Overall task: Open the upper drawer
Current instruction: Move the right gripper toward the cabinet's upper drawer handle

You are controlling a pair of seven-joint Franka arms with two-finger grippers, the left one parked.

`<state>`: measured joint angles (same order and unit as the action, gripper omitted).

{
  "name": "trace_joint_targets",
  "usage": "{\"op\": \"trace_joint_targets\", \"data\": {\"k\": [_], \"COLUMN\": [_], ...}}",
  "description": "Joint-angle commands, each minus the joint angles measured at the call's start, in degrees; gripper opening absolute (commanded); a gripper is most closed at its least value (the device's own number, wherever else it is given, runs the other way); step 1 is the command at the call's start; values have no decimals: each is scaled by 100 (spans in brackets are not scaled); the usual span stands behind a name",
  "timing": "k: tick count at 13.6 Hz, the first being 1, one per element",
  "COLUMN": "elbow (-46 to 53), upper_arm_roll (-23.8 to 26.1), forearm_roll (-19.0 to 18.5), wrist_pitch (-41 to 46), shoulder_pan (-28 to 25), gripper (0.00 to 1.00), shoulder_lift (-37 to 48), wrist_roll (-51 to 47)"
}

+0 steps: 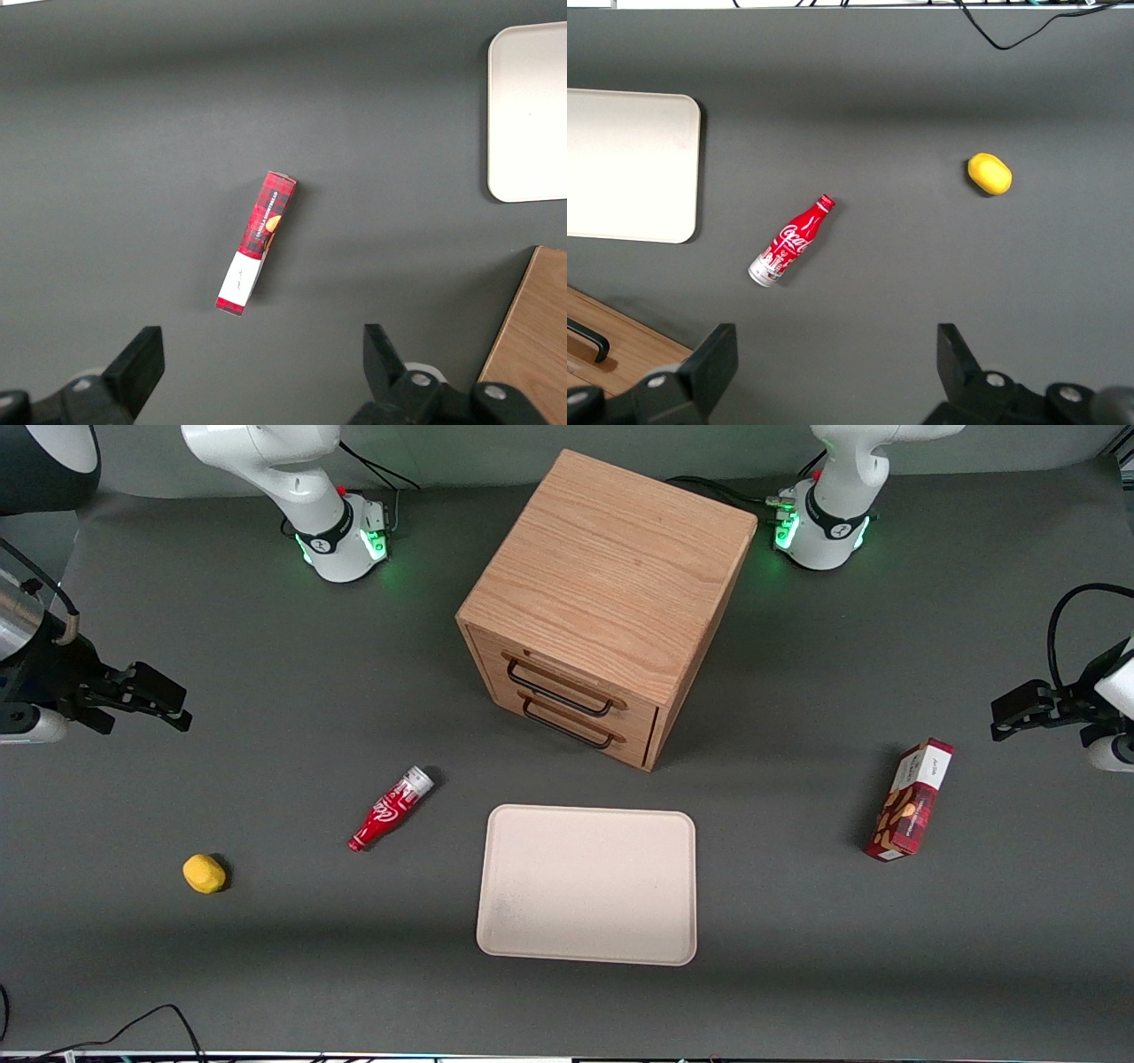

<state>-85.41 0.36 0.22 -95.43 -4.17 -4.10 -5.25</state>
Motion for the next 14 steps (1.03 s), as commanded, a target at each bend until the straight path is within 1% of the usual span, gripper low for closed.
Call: {"op": "trace_joint_targets", "data": {"k": [1, 4, 6, 8, 10, 11, 12, 14], "elbow": [236, 279, 411, 473, 630, 709, 728, 728], "upper_arm_roll": [-45, 7, 51, 279, 447, 360, 246, -131], "forearm_roll": [74, 48, 65, 66, 48, 48, 48, 65], "wrist_pitch": [157, 157, 157, 157, 157, 157, 157, 157], "shoulder_pan": [-41, -84, -286, -304, -348, -653, -1012, -1672], "gripper": [100, 100, 100, 100, 100, 100, 100, 100], "shoulder_lift": [-126, -178, -301, -389, -564, -626, -644, -644], "wrist_roll": [-99, -99, -81, -12, 714, 1058, 1166, 1176]}}
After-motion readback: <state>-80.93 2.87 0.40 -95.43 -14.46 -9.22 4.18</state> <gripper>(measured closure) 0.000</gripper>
